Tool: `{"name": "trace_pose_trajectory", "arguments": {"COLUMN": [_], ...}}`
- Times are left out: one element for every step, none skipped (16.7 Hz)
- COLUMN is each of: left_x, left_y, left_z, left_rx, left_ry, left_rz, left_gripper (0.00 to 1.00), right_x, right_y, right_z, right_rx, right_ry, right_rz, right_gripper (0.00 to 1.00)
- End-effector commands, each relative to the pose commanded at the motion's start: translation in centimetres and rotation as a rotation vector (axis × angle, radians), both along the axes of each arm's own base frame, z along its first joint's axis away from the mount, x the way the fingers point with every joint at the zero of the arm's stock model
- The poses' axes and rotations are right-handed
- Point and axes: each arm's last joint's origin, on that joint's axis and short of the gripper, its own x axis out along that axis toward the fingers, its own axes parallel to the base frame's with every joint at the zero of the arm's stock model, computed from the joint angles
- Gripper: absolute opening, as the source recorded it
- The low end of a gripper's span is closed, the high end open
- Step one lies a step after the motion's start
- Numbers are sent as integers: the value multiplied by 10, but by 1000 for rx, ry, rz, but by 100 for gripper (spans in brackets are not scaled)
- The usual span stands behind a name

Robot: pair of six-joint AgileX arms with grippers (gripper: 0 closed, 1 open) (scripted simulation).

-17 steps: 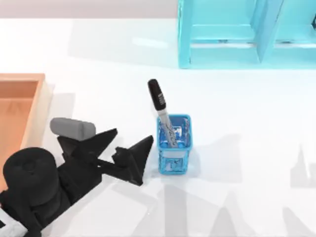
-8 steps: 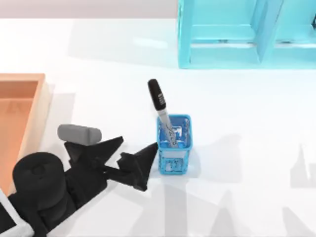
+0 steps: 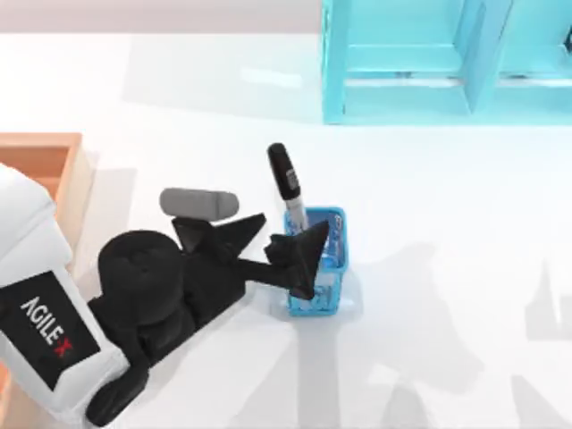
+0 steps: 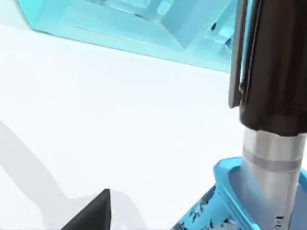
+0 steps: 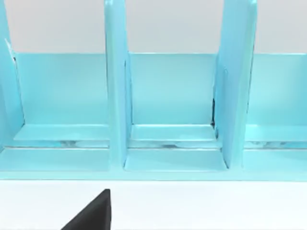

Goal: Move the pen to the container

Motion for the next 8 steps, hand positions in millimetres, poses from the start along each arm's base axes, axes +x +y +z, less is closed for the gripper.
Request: {"name": "trace_pose_trajectory", "arguments": {"left_x": [8,15,20,24,25,26,26,26], "left_y": [-8,-15,-21,-24,-26,-27,-27,-27], "left_z": [-2,-4,-6,-8,-8,-9,-9,-9], "left_rx": [0,0,0,0,1,1,1,1], "left_ry": [-1,-1,-1,0,1,1,1,1], "left_rz": [0,0,0,0,0,0,0,0], "left_gripper": [100,100,100,100,100,100,100,100], "right_x": [0,0,0,0,0,0,0,0], "right_y": [0,0,0,0,0,0,0,0], "right_z": [0,0,0,0,0,0,0,0], "right_rx": [0,0,0,0,0,0,0,0], "right_ry": [0,0,0,0,0,0,0,0], "right_rz": [0,0,0,0,0,0,0,0], "right_gripper": [100,100,100,100,100,100,100,100]}}
